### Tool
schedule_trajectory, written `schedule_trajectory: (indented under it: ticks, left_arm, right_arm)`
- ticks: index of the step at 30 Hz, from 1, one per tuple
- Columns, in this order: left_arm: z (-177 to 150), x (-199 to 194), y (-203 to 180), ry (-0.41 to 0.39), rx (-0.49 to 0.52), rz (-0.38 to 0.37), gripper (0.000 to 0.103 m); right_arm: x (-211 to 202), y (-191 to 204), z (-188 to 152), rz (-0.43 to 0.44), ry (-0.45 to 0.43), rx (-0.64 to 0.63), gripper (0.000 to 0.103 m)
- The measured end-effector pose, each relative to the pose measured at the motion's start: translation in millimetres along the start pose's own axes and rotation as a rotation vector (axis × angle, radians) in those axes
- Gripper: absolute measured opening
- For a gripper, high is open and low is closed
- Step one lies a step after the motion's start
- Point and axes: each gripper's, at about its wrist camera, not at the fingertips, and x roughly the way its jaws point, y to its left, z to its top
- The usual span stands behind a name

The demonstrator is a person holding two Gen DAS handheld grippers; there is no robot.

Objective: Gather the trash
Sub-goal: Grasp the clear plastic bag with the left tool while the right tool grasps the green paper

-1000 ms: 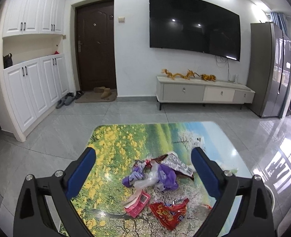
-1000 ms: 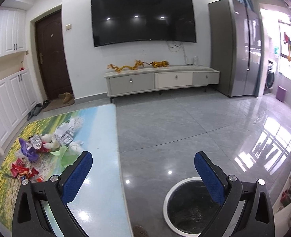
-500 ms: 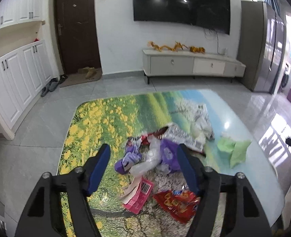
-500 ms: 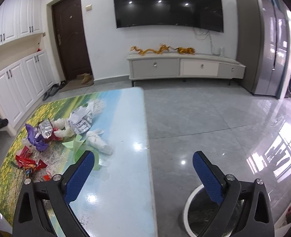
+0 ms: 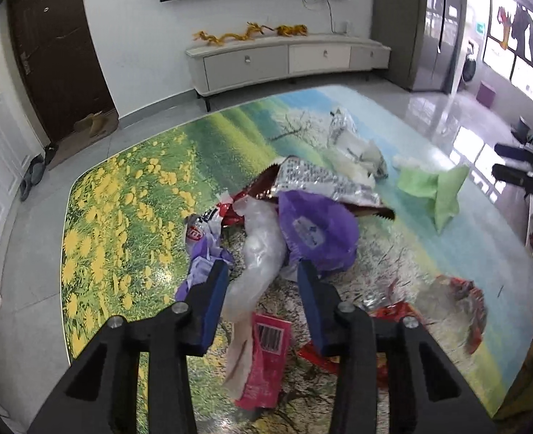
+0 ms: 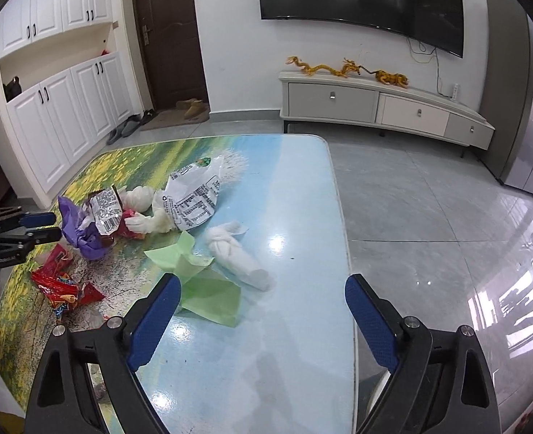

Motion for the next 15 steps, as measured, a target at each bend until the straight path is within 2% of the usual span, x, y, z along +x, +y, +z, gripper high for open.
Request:
schedule_trajectory:
  ticks: [5, 8, 11, 15]
  left_arm:
    - [-7.3, 18.4, 1.9, 0.058, 0.034, 0.007, 0.029]
    - [-11.6, 21.4, 2.6, 0.068, 0.025, 0.002, 0.015]
    - [-12.8, 20.6, 4.1, 0.064, 0.011, -0.001, 0.011]
    - [-13.4, 18.2, 7.2, 0.053, -0.010, -0.001, 0.006]
  right_arm:
    - [8.1, 0.9, -1.1, 0.009, 0.022, -0.005, 0.092]
    - [15.5, 3.0, 0.3, 0.042, 0.031, -0.007, 0.091]
    - [23.7, 12.4, 3.3, 0.087, 0.041, -0.028, 0.083]
    - [32.5, 26.5, 6.5, 0.143, 0.055, -0.065, 0.062]
